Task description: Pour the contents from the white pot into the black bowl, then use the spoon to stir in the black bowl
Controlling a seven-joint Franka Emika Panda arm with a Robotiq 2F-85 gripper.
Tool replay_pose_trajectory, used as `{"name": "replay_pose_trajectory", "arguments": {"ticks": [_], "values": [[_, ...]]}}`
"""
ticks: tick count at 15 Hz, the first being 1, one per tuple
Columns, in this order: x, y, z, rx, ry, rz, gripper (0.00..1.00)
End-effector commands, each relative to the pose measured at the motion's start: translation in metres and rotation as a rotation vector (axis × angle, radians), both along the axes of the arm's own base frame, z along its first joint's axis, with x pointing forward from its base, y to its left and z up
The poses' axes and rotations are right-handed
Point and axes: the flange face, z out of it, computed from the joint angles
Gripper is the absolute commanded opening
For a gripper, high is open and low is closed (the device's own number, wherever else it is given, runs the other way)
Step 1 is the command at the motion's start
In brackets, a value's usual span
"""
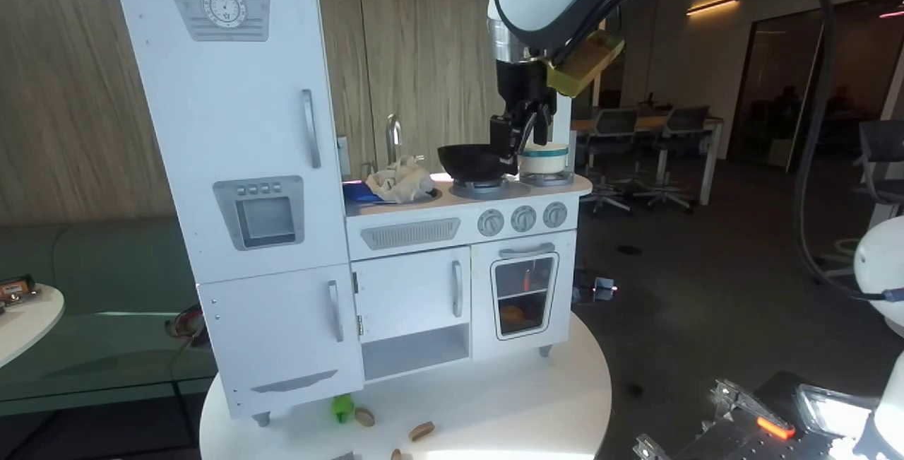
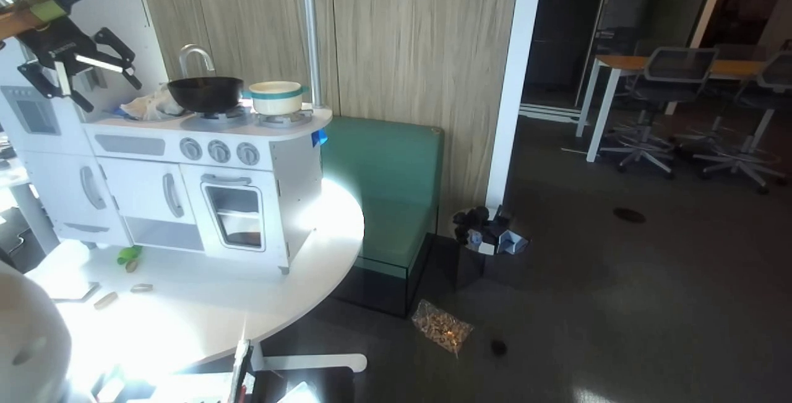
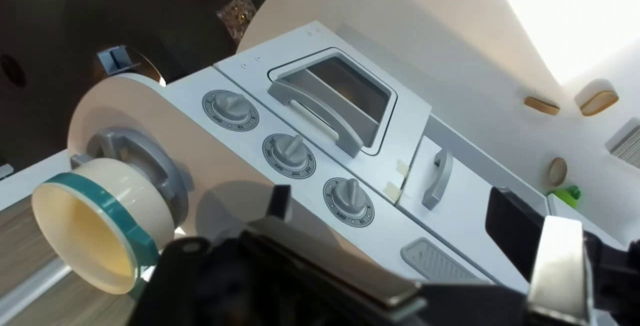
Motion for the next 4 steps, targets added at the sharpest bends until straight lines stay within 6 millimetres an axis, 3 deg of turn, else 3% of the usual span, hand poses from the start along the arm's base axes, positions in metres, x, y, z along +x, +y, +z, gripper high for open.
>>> {"name": "replay_pose_trajectory", "arguments": {"ticks": [1,4], "values": [[-0.0006,-0.0103,-0.0093,-0.003,0.067,-0.163,1.00],[0.0010,-0.0079,-0.0121,0.050,0.054,-0.136,1.00]]}}
